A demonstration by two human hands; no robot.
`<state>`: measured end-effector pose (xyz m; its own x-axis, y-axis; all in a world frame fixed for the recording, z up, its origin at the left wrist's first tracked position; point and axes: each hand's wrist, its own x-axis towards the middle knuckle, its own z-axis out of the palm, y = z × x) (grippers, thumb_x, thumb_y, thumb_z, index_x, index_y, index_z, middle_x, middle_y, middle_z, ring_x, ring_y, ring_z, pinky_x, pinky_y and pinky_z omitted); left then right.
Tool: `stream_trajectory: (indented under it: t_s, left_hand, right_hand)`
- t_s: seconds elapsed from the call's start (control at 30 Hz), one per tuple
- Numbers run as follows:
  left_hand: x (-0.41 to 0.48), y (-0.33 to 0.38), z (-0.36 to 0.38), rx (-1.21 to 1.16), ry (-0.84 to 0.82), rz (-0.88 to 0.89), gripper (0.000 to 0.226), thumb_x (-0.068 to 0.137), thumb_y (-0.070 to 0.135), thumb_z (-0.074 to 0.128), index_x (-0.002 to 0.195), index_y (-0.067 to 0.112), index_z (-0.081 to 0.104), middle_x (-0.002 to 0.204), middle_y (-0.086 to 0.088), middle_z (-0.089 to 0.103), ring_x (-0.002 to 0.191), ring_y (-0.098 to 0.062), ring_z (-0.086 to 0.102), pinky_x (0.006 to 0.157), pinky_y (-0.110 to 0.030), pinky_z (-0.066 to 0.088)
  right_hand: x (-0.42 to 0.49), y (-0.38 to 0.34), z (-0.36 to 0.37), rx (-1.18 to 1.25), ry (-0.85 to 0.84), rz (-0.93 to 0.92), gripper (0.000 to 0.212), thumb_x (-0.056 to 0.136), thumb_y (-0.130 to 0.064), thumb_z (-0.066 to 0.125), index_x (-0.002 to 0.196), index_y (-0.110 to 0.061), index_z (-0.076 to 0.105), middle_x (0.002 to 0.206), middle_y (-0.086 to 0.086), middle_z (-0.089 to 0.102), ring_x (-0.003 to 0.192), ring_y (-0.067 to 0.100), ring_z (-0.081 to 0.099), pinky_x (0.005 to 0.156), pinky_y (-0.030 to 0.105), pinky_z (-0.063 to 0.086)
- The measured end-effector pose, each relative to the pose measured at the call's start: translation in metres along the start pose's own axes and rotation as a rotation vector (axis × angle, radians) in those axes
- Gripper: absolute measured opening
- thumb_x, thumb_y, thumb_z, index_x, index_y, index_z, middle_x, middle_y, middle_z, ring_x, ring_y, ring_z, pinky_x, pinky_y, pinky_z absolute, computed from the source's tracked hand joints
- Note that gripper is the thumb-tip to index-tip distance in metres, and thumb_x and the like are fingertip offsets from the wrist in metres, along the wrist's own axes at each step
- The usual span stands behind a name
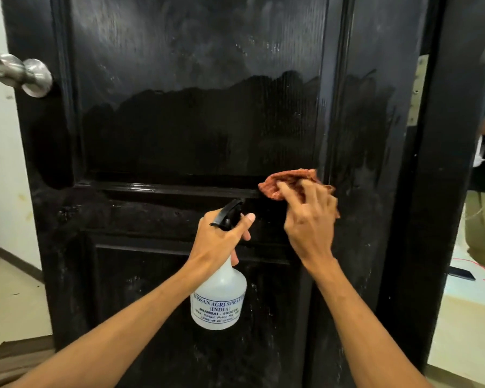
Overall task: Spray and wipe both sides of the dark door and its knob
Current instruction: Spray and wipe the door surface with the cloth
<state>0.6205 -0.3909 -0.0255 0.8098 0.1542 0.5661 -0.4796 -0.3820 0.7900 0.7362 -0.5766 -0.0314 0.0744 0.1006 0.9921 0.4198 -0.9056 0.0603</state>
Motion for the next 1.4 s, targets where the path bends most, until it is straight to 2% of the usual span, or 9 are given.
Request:
stream_trajectory:
  t_s: [0.1, 0.27, 0.4, 0.47, 0.67, 0.87, 1.07, 1.23, 1.4]
  left_hand:
    - [0.005, 0.008, 0.008, -0.015, -0.004, -0.003, 0.033, 0.102, 0.031, 0.068, 0.082, 0.005, 0.069, 0.05, 0.009, 0.064, 0.036, -0.023, 0.055, 0.065, -0.011, 0.054]
    - [0.007, 0.01, 0.01, 0.006, 0.02, 0.017, 0.034, 0.102, 0.031, 0.067, 0.082, 0.004, 0.068, 0.051, 0.008, 0.064, 0.035, -0.023, 0.055, 0.062, -0.01, 0.053]
    - [0.002, 0.007, 0.012, 0.01, 0.008, -0.005, 0.037, 0.103, 0.031, 0.066, 0.08, 0.001, 0.067, 0.05, 0.007, 0.063, 0.036, -0.023, 0.055, 0.064, -0.006, 0.053]
    - [0.002, 0.006, 0.013, 0.025, 0.001, -0.001, 0.039, 0.103, 0.032, 0.066, 0.078, 0.001, 0.067, 0.05, 0.005, 0.064, 0.036, -0.023, 0.055, 0.066, -0.007, 0.054]
    - [0.0, 0.008, 0.026, 0.066, -0.036, 0.02, 0.041, 0.104, 0.035, 0.064, 0.077, 0.003, 0.066, 0.067, -0.007, 0.071, 0.038, -0.022, 0.058, 0.076, -0.029, 0.062]
    - [-0.006, 0.022, 0.059, 0.017, -0.108, 0.054, 0.031, 0.1, 0.037, 0.069, 0.086, 0.009, 0.069, 0.082, -0.007, 0.077, 0.038, -0.023, 0.059, 0.076, -0.032, 0.06]
    - [-0.005, 0.033, 0.089, -0.035, -0.101, 0.051, 0.028, 0.101, 0.033, 0.069, 0.088, 0.007, 0.069, 0.073, -0.003, 0.076, 0.041, -0.031, 0.06, 0.062, 0.002, 0.045]
    - [-0.003, 0.037, 0.096, -0.074, -0.145, 0.072, 0.029, 0.1, 0.036, 0.069, 0.088, 0.01, 0.069, 0.086, -0.007, 0.078, 0.041, -0.03, 0.062, 0.074, -0.022, 0.06]
    - [0.004, 0.042, 0.099, -0.048, -0.125, 0.049, 0.041, 0.102, 0.036, 0.067, 0.076, 0.005, 0.068, 0.061, 0.0, 0.069, 0.038, -0.028, 0.059, 0.07, -0.012, 0.055]
  right_hand:
    - [-0.001, 0.009, -0.007, 0.022, 0.08, 0.254, 0.052, 0.091, -0.005, 0.057, 0.138, -0.026, 0.064, 0.13, 0.011, 0.056, 0.118, 0.031, 0.046, 0.092, 0.047, 0.037]
    - [0.005, 0.007, -0.001, 0.026, -0.048, -0.137, 0.05, 0.091, -0.008, 0.06, 0.138, -0.026, 0.064, 0.131, 0.012, 0.056, 0.118, 0.033, 0.05, 0.092, 0.048, 0.042]
    - [-0.013, 0.019, -0.009, 0.005, 0.023, 0.12, 0.052, 0.097, -0.009, 0.058, 0.146, -0.029, 0.057, 0.138, 0.014, 0.05, 0.123, 0.033, 0.047, 0.1, 0.049, 0.039]
    - [-0.024, 0.017, -0.008, -0.031, -0.009, 0.013, 0.054, 0.096, -0.008, 0.058, 0.146, -0.029, 0.057, 0.142, 0.015, 0.048, 0.13, 0.036, 0.044, 0.104, 0.051, 0.036]
    - [-0.009, 0.041, -0.013, 0.01, 0.092, 0.244, 0.059, 0.096, -0.006, 0.056, 0.149, -0.031, 0.052, 0.149, 0.011, 0.038, 0.135, 0.033, 0.037, 0.109, 0.051, 0.029]
    - [-0.036, 0.071, -0.014, -0.09, -0.047, -0.101, 0.065, 0.09, -0.013, 0.058, 0.151, -0.033, 0.049, 0.15, 0.012, 0.032, 0.134, 0.034, 0.035, 0.103, 0.052, 0.032]
    - [0.013, 0.094, -0.03, -0.046, 0.004, 0.202, 0.064, 0.101, -0.017, 0.047, 0.161, -0.034, 0.03, 0.161, 0.013, 0.022, 0.15, 0.034, 0.02, 0.119, 0.057, 0.021]
    - [-0.063, 0.096, -0.032, -0.134, -0.177, -0.088, 0.069, 0.092, -0.022, 0.054, 0.157, -0.036, 0.037, 0.16, 0.011, 0.026, 0.148, 0.032, 0.026, 0.113, 0.054, 0.025]
    - [0.06, 0.109, -0.04, -0.071, -0.023, 0.157, 0.061, 0.104, -0.024, 0.046, 0.161, -0.035, 0.027, 0.162, 0.012, 0.016, 0.151, 0.033, 0.015, 0.12, 0.055, 0.016]
